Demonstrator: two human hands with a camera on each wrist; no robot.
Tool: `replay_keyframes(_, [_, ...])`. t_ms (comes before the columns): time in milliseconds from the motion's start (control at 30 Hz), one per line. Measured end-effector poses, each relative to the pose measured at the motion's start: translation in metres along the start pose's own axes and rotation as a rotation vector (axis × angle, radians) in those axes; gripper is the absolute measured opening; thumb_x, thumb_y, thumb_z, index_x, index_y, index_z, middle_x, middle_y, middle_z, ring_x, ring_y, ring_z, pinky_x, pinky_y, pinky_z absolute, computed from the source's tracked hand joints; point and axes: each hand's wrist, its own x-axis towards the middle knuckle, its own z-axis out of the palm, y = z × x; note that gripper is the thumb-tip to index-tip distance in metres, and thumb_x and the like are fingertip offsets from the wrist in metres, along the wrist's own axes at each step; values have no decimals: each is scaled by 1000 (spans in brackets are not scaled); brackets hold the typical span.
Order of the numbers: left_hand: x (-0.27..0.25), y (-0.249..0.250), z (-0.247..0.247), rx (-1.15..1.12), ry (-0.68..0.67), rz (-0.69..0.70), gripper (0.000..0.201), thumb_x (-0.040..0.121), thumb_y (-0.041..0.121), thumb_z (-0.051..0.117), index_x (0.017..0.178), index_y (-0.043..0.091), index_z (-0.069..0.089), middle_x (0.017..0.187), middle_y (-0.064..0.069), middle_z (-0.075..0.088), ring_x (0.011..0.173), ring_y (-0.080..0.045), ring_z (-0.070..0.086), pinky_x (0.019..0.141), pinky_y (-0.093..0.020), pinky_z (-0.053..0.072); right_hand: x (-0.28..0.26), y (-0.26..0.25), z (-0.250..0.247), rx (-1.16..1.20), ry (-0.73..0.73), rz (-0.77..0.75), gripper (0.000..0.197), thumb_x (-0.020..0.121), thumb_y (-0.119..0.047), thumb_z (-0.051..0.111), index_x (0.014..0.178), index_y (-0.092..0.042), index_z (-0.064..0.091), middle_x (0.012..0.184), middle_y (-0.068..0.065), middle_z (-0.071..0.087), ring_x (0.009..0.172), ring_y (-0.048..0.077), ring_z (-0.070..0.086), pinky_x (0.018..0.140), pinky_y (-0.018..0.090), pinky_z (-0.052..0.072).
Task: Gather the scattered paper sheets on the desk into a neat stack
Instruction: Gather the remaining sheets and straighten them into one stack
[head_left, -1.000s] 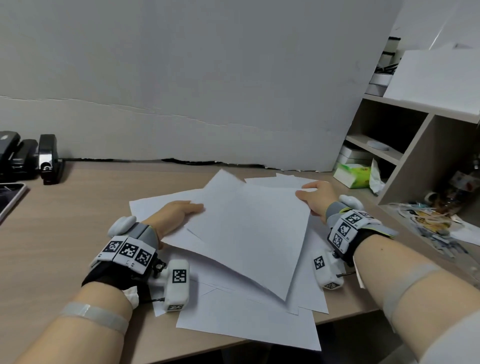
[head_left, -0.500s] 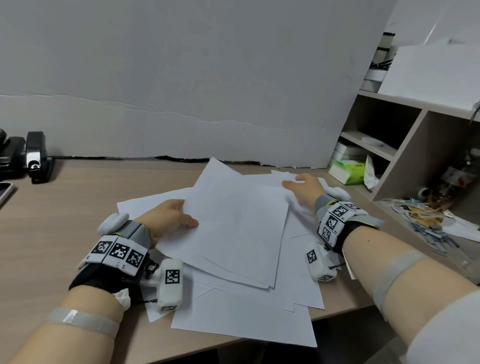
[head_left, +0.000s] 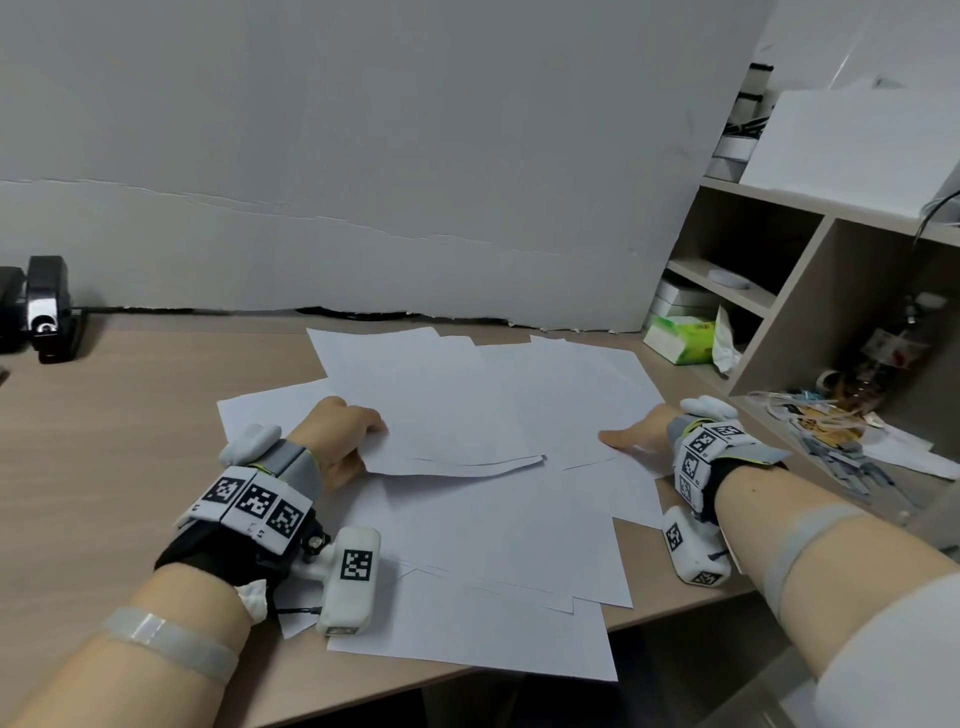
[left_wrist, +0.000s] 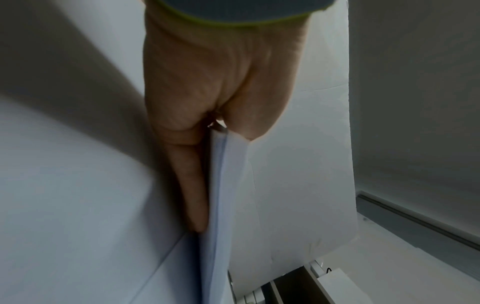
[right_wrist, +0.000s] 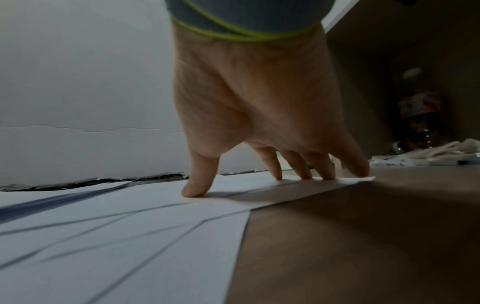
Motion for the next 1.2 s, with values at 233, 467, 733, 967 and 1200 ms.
replay_keyframes(233, [-6, -1, 4, -75, -42, 1, 17, 89, -12, 54, 98, 0, 47, 99, -25, 62, 76, -37, 67, 61, -46, 60, -5, -6, -6, -41, 39, -2, 82, 81, -68, 60, 132, -4, 49, 131, 10, 56, 121, 28, 53, 99, 34, 42])
replay_keyframes(467, [-4, 0, 6, -147, -47, 30, 25, 88, -15, 52, 110, -4, 46, 105, -27, 61, 78, -38, 68, 60, -46, 61, -19, -19, -9, -13, 126, -15, 73, 84, -53, 68, 132, -3, 44, 131, 9, 54, 123, 27, 51, 98, 34, 40])
replay_keyframes(733, [-4, 1, 3, -169, -42, 30, 25, 89, -15, 51, 110, -3, 45, 109, -29, 59, 77, -37, 66, 50, -43, 59, -20, -31, -14, 608, 332, -147, 48, 85, -6, 65, 129, -10, 48, 123, 11, 57, 117, 32, 54, 92, 34, 44])
replay_keyframes(967, [-8, 2, 6, -197, -61, 51, 20, 90, -18, 46, 86, 2, 45, 91, -21, 61, 73, -34, 64, 64, -43, 59, -36, -63, -20, 760, 437, -463, 12, 82, -11, 60, 80, 1, 62, 66, 4, 50, 62, 20, 40, 56, 28, 32])
replay_keyframes(1200, [1, -1, 2, -245, -50, 43, 18, 88, -17, 45, 88, 1, 46, 95, -21, 57, 78, -36, 62, 75, -48, 56, -97, -138, -10, 579, 476, -852, 23, 87, -15, 57, 66, -16, 48, 56, -3, 44, 57, 22, 37, 55, 32, 22])
